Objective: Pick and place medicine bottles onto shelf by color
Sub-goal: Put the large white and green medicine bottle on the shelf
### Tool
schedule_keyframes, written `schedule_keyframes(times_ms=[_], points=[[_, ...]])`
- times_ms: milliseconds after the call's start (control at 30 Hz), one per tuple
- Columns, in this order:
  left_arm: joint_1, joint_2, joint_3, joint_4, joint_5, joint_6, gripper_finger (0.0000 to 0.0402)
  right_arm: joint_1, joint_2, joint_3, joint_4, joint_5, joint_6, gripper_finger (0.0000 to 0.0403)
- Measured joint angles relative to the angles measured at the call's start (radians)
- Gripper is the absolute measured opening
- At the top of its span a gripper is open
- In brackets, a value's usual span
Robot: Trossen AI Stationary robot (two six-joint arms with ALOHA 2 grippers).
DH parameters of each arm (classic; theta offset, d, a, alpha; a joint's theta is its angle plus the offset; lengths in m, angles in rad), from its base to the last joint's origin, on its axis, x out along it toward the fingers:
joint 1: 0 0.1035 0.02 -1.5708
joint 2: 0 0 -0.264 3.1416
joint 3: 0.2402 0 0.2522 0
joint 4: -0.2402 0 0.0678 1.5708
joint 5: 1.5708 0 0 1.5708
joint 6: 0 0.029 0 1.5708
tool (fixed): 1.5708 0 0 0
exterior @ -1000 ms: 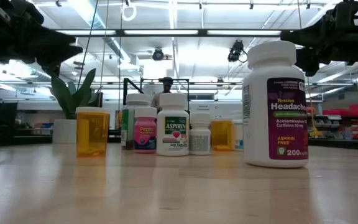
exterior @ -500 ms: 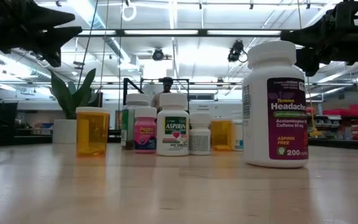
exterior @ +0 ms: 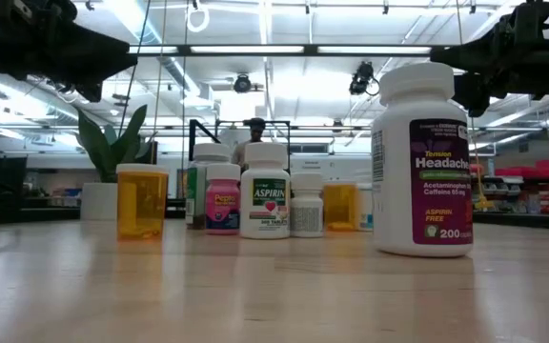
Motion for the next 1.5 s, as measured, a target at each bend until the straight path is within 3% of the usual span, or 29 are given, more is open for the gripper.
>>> schedule_keyframes(times_ms=[367, 600, 1133, 1500], points=[[0.000, 0.108, 0.039, -0.049, 0.026, -0.009, 0.0146, 0.000, 0.000, 0.000, 0.000, 0.000, 0.000, 0.0288], [0.000, 0.281, 0.215, -0.191, 0.026, -0.027, 0.0139, 0.000, 0.000, 0.000, 0.000, 0.000, 0.000, 0.0288], [0.046, 0.630, 0.633, -0.641, 0.007, -0.111, 0.0185, 0.000, 0.000, 0.000, 0.000, 0.000, 0.000, 0.0288], [0.104, 0.886, 0.935, -0.912, 0.020, 0.010, 0.0215, 0.000, 0.000, 0.000, 0.000, 0.000, 0.000, 0.0288]])
